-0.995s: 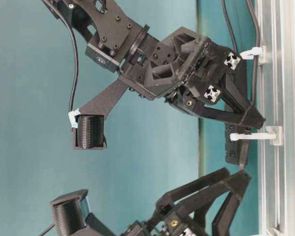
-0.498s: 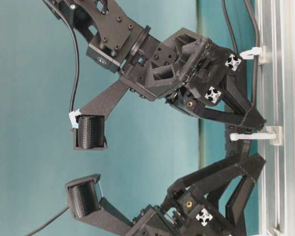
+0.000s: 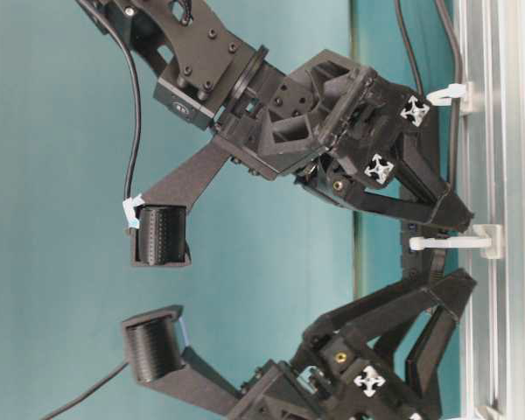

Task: Pass the USB cable through three rings with both arms.
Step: 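Bring the left gripper toward the plug tip past the middle ring, then grasp the plug with the left gripper and pull it leftward through the ring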

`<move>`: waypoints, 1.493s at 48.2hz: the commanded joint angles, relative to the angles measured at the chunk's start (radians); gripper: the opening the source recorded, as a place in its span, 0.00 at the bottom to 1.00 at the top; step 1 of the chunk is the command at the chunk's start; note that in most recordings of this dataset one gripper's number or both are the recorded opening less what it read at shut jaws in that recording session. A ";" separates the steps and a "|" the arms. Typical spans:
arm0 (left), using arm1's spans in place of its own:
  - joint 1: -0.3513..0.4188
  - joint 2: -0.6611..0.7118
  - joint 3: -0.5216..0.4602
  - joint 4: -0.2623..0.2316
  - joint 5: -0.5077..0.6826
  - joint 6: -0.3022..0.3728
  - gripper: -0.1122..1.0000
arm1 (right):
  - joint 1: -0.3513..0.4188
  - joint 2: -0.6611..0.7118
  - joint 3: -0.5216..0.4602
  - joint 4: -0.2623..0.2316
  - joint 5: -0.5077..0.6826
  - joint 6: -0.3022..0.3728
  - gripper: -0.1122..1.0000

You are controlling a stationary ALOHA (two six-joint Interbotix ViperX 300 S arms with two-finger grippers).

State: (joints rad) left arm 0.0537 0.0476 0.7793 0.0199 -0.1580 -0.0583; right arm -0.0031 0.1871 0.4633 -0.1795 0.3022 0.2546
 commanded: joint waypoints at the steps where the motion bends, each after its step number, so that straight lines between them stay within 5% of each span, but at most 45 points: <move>1: -0.002 0.000 -0.018 0.002 -0.009 -0.002 0.65 | 0.002 -0.006 -0.006 0.002 -0.006 0.011 0.03; 12: -0.002 0.000 -0.011 0.002 -0.031 0.017 0.31 | 0.002 -0.006 -0.006 0.002 -0.005 0.011 0.03; 43: -0.005 -0.011 0.017 0.002 -0.023 0.005 0.30 | 0.003 -0.009 -0.006 0.002 0.046 0.008 0.09; 51: -0.011 -0.037 0.049 0.002 -0.005 0.008 0.30 | 0.003 -0.032 0.000 0.002 0.064 0.008 0.30; 63: -0.014 -0.089 0.071 0.002 0.021 0.014 0.30 | -0.012 -0.077 0.009 0.002 0.075 0.012 0.90; 72: -0.020 -0.143 0.072 0.002 0.037 0.018 0.30 | -0.020 -0.095 -0.011 -0.003 0.072 0.011 0.87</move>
State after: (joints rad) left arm 0.0399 -0.0598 0.8590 0.0199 -0.1227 -0.0414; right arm -0.0230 0.1166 0.4771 -0.1795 0.3804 0.2546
